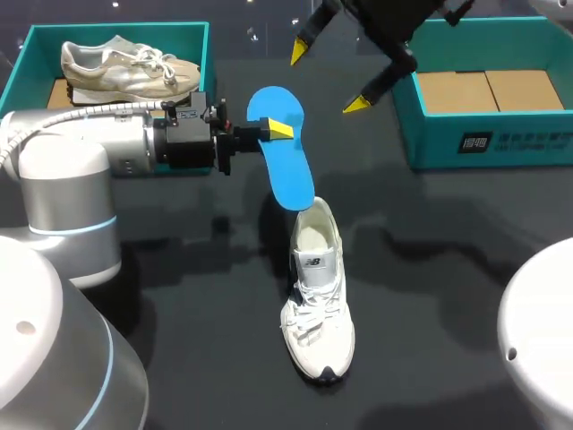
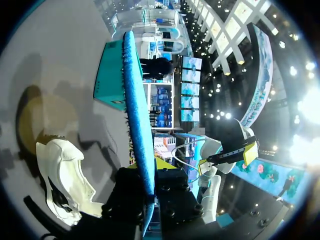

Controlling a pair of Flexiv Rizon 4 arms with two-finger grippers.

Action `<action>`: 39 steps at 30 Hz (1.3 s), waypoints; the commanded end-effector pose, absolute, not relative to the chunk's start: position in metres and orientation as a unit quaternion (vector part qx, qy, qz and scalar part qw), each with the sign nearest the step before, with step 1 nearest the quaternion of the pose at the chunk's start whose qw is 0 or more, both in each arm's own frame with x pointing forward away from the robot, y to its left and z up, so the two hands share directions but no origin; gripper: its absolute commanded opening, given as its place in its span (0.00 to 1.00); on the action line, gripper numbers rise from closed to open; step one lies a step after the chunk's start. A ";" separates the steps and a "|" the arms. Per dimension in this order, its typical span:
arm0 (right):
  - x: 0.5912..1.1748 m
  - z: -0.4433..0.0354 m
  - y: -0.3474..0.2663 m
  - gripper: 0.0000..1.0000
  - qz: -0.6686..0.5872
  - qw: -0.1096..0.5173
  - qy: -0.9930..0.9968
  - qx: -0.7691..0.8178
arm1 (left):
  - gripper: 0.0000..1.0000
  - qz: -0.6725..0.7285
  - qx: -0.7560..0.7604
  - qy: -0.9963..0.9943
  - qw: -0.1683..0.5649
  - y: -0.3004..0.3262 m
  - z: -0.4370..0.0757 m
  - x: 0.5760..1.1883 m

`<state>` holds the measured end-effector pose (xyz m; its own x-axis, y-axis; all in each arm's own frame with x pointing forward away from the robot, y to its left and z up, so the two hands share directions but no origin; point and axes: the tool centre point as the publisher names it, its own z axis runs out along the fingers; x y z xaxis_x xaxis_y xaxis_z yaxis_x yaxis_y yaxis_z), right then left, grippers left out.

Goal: Take the shoe out of the shoebox, open the shoe tongue, remove and reinsert the insole, then place the shoe into the shoebox

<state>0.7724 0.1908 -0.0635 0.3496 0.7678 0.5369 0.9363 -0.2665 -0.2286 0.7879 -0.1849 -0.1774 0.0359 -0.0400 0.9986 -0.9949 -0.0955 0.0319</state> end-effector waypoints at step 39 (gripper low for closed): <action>0.766 -0.057 0.250 1.00 -0.008 0.032 -0.650 -0.760 | 0.00 0.505 0.542 -0.477 0.474 -0.186 -0.178 0.788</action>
<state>0.7644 0.2445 -0.0572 0.1552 0.9822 0.1054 0.9876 -0.1518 -0.0389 0.7877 -0.1845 -0.1772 0.0357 -0.0400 0.9986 -0.9949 -0.0956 0.0318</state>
